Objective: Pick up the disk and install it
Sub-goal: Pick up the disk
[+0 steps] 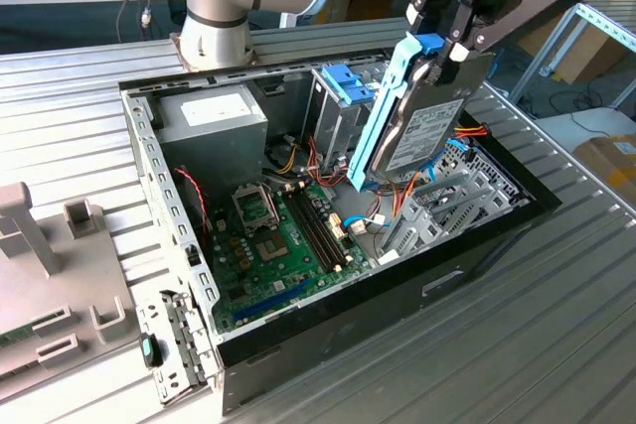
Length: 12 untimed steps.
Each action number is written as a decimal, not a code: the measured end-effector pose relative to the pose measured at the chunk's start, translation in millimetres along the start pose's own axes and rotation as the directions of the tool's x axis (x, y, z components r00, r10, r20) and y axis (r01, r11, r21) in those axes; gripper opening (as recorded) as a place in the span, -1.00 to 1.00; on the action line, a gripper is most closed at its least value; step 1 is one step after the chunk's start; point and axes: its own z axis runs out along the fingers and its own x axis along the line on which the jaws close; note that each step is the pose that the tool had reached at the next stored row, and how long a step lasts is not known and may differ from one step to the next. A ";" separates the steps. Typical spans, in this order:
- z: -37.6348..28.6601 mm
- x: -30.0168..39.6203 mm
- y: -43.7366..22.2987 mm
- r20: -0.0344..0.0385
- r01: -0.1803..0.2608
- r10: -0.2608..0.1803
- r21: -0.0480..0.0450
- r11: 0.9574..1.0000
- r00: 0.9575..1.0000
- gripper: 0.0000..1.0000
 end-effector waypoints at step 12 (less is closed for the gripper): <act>12.2 10.9 -32.6 0.000 -0.004 0.004 -0.002 1.000 1.000 -0.27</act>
